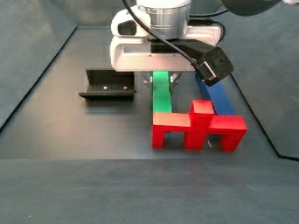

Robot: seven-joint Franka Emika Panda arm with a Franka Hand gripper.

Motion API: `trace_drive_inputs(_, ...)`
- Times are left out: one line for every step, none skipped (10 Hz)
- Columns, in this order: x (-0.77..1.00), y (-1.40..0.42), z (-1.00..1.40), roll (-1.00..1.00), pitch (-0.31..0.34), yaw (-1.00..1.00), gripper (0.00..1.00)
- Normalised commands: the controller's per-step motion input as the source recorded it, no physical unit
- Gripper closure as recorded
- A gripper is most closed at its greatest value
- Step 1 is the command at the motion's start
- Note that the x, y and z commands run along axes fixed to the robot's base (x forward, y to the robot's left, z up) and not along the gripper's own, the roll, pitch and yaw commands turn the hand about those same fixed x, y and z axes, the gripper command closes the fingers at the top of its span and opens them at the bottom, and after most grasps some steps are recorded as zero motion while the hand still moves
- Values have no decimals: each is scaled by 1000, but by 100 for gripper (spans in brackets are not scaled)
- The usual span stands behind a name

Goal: Pick up the green object. Move up. Move to above the board. Insert the green object.
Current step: Move up, then move to above the board.

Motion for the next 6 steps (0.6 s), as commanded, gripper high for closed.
trace_drive_inputs(0, 0, 833, 0, 0, 0, 100)
trace_drive_inputs(18, -81, 815, -10, 7, 29, 100)
trace_drive_inputs(-20, -74, 589, -13, 39, 31, 100)
trace_drive_inputs(12, -40, 286, -5, 24, 24, 100)
trace_drive_inputs(0, 0, 1400, 0, 0, 0, 100)
trace_drive_inputs(-15, 3, 1400, -3, 25, 2, 100)
